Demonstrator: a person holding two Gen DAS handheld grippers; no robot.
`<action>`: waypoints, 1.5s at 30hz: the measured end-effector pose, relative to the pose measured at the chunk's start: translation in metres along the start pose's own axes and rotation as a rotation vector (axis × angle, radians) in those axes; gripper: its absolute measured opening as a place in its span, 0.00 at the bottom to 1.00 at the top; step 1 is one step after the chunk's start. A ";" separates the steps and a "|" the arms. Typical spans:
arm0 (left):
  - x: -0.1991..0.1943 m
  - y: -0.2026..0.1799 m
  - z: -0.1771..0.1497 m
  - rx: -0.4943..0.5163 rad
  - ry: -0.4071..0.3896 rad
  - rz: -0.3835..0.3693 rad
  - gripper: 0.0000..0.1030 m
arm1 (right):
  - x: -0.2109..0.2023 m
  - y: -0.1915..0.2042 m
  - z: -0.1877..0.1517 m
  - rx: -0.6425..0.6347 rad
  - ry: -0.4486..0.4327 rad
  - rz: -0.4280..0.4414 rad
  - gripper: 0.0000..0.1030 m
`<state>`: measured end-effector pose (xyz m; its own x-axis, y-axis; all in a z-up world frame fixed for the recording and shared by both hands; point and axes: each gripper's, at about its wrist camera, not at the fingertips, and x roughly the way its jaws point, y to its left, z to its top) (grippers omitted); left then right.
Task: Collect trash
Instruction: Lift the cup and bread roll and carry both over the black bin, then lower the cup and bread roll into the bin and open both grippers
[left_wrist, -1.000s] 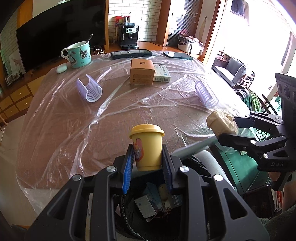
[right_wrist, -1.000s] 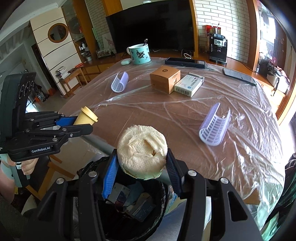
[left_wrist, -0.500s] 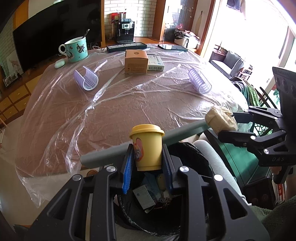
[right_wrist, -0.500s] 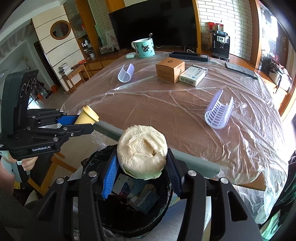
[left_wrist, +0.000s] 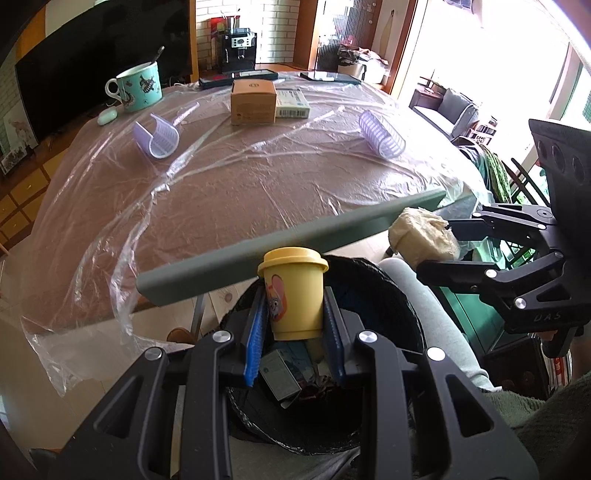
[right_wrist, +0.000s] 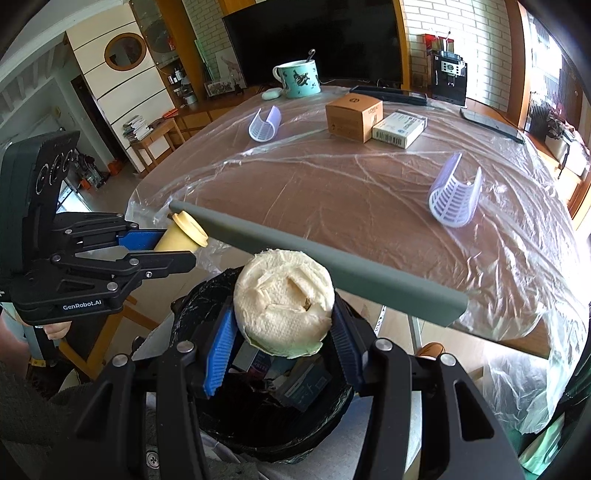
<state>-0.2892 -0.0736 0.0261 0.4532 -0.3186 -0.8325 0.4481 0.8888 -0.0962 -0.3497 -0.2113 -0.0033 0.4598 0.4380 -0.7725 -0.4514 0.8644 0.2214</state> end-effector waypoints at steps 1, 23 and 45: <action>0.001 -0.001 -0.002 0.001 0.005 -0.001 0.30 | 0.001 0.000 -0.001 -0.001 0.004 0.001 0.48; 0.033 -0.001 -0.024 0.016 0.094 0.017 0.30 | 0.031 -0.001 -0.026 0.007 0.100 -0.016 0.48; 0.069 0.000 -0.039 0.030 0.176 0.051 0.30 | 0.057 -0.005 -0.038 0.015 0.161 -0.033 0.48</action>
<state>-0.2880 -0.0824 -0.0532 0.3352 -0.2082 -0.9188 0.4522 0.8912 -0.0369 -0.3500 -0.2002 -0.0712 0.3447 0.3651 -0.8648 -0.4259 0.8818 0.2025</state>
